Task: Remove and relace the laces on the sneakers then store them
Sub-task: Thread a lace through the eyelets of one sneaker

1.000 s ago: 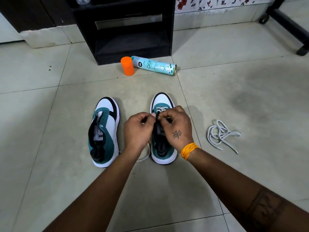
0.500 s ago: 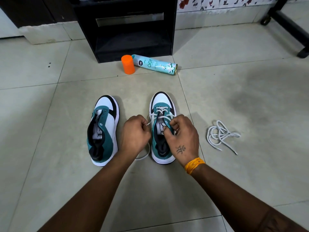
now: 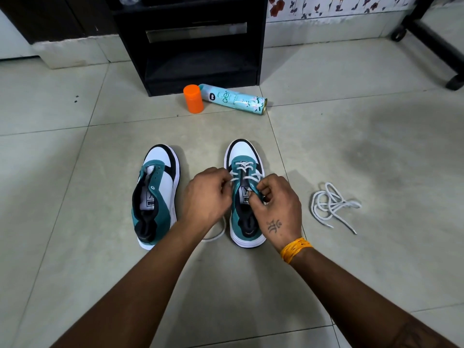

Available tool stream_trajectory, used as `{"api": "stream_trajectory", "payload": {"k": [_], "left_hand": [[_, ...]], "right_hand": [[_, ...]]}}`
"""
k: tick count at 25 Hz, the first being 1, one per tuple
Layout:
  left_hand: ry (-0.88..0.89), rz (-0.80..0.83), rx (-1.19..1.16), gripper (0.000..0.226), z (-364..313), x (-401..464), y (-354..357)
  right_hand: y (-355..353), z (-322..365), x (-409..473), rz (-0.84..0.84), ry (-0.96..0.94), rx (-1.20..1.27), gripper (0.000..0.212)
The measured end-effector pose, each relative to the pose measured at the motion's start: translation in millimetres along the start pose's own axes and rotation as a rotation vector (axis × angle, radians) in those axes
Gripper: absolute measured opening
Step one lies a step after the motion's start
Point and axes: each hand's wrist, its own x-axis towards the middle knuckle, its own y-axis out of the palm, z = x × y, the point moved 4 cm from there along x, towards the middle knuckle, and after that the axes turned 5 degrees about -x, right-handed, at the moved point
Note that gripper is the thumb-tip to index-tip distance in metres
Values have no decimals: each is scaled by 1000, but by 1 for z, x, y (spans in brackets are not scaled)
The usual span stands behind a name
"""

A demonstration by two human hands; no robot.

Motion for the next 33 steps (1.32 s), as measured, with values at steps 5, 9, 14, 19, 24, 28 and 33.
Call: {"api": "stream_trajectory", "payload": {"k": [5, 9, 14, 19, 24, 28, 33], "left_hand": [[-238, 390, 453, 20, 16, -6, 3], [-77, 179, 159, 20, -1, 2, -5], [-164, 247, 349, 15, 7, 5, -6], [-209, 363, 382, 16, 20, -4, -3], [7, 60, 73, 14, -1, 6, -7], [-163, 304, 343, 15, 16, 4, -1], [-100, 227, 26, 15, 12, 4, 2]], "right_hand": [[-2, -4, 3, -13, 26, 11, 18], [-2, -5, 1, -20, 25, 9, 19], [-2, -6, 2, -19, 20, -2, 19], [-5, -6, 1, -18, 18, 1, 18], [-3, -5, 2, -20, 11, -5, 18], [-6, -7, 4, -19, 26, -8, 16], [-6, -7, 5, -23, 16, -51, 16]]}}
